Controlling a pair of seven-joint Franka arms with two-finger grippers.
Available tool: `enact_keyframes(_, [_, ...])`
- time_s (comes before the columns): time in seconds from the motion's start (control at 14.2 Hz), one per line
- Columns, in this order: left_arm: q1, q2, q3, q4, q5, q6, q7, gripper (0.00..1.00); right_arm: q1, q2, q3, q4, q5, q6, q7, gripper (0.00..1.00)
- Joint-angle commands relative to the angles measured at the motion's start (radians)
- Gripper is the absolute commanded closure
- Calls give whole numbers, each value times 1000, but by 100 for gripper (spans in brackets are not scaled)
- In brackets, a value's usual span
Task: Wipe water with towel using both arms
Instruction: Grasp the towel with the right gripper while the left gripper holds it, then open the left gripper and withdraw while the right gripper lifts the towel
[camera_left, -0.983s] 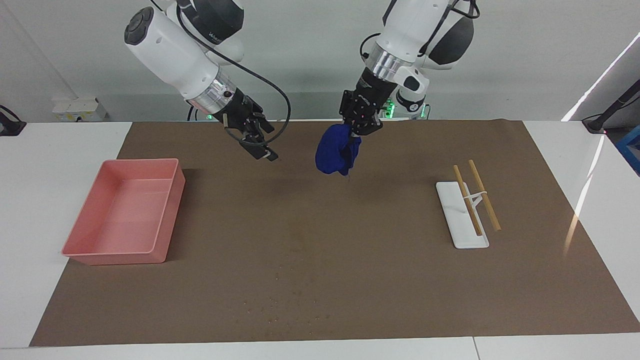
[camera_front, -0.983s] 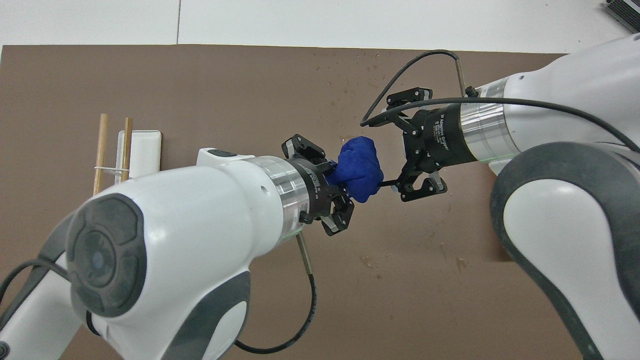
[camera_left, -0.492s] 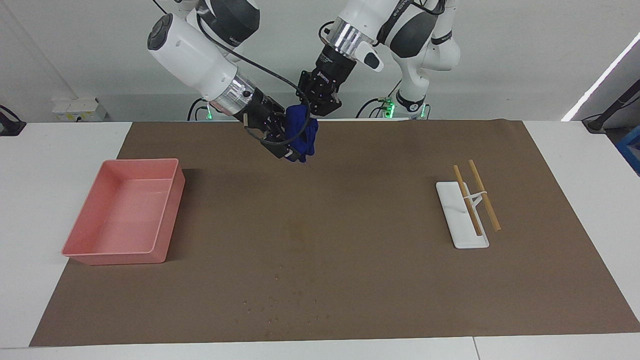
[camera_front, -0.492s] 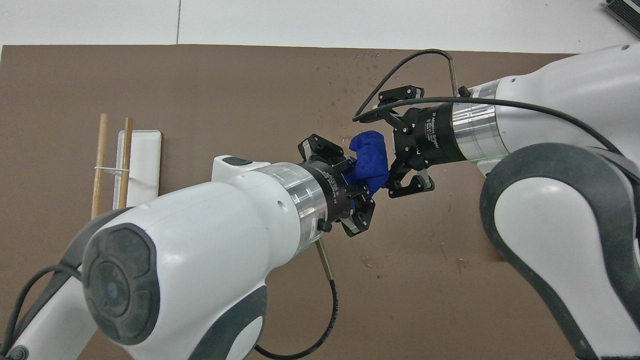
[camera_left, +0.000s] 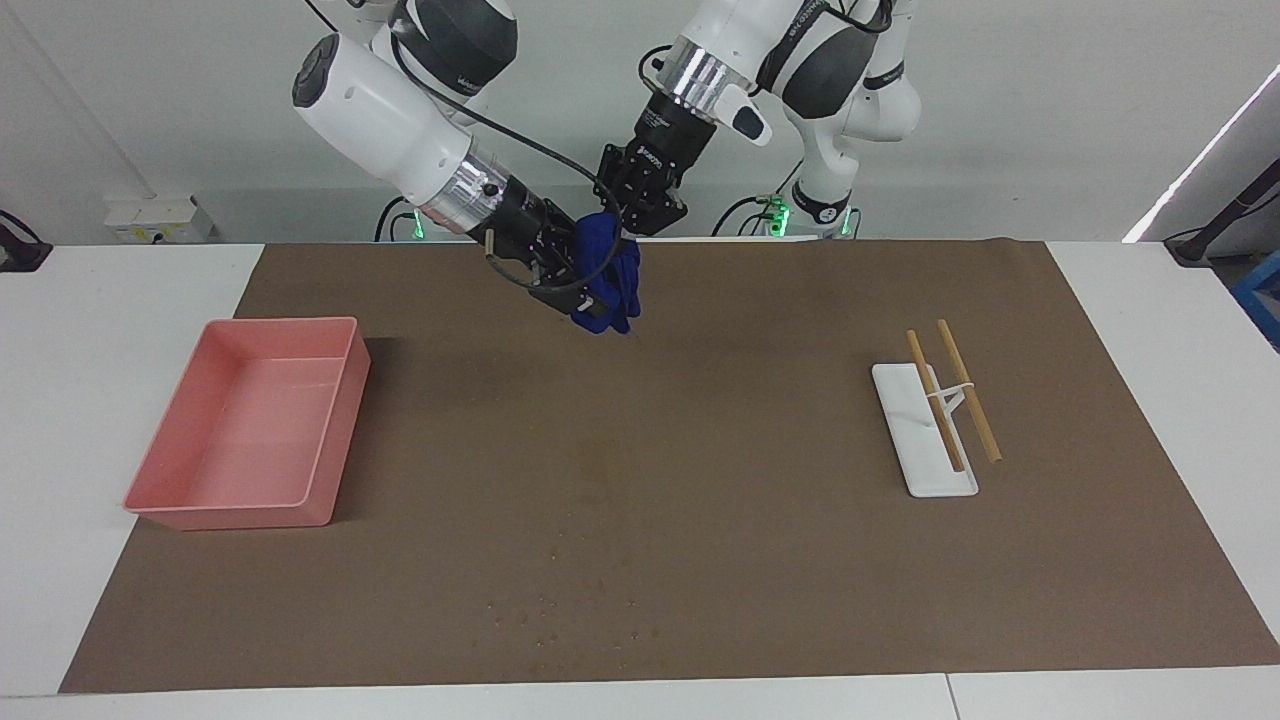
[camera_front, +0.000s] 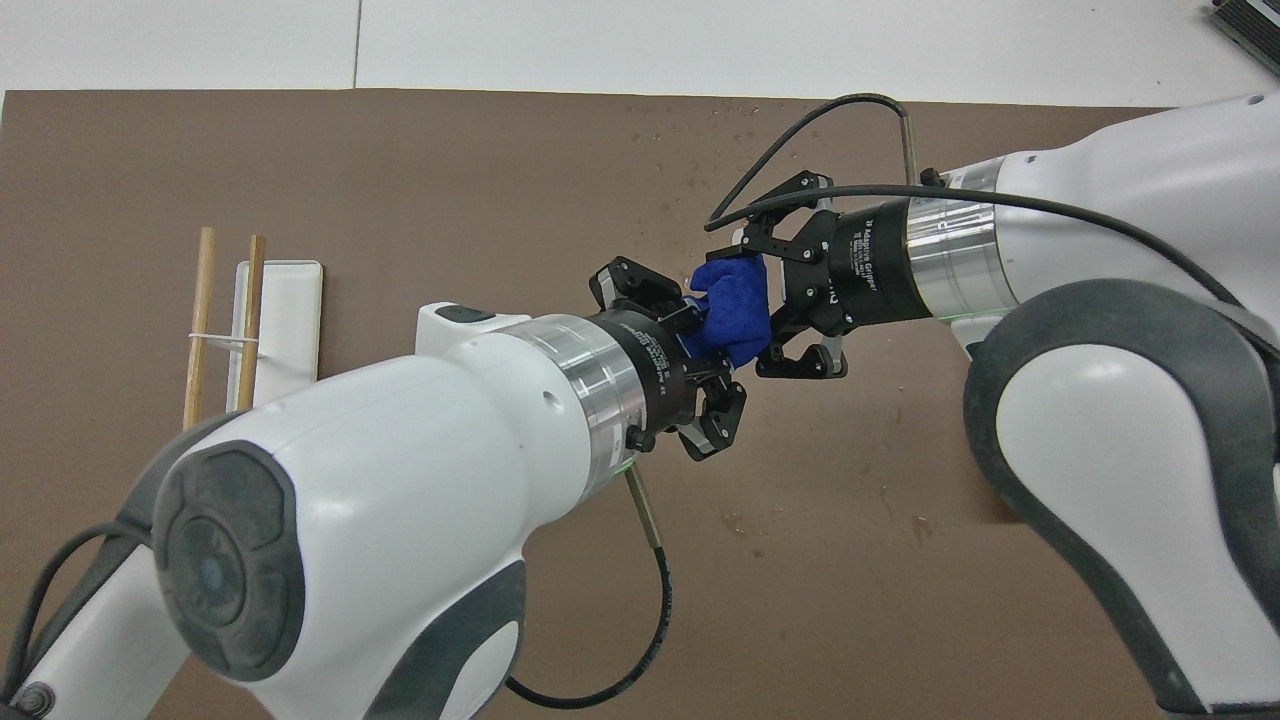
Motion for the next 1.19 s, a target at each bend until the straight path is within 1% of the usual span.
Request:
enact_keyframes(0.0, [-17, -1, 3, -2, -4, 25, -19, 100, -3, -11, 6, -17, 34, 23, 9, 100])
enact_keyframes(0.35, [-5, -2, 3, -5, 0, 21, -11, 100, -6, -11, 4, -16, 32, 14, 8, 100])
enact_keyframes(0.42, [-3, -2, 3, -5, 13, 16, -10, 87, -6, -11, 4, -13, 32, 12, 8, 100])
enact_keyframes(0.49, [-3, -2, 3, -5, 30, 13, -10, 55, -8, -9, 4, -11, 32, 14, 8, 100])
enact_keyframes(0.56, [-3, -2, 3, -5, 41, 11, -7, 3, -9, -9, 4, -11, 32, 14, 8, 100])
enact_keyframes(0.63, [-2, -5, 3, -5, 47, 10, -7, 0, -13, -9, 3, -11, 30, 14, 5, 100])
enact_keyframes(0.84, [26, -13, 8, -5, 49, -51, 1, 0, -28, -8, 3, -5, 27, 14, 0, 100])
enact_keyframes(1.05, [108, -27, 11, -3, 50, -189, 97, 0, -45, -6, 1, 4, 9, 52, -1, 100])
enact_keyframes(1.12, [143, -31, 12, -3, 50, -241, 157, 0, -45, 10, -2, 21, 4, 94, 5, 100])
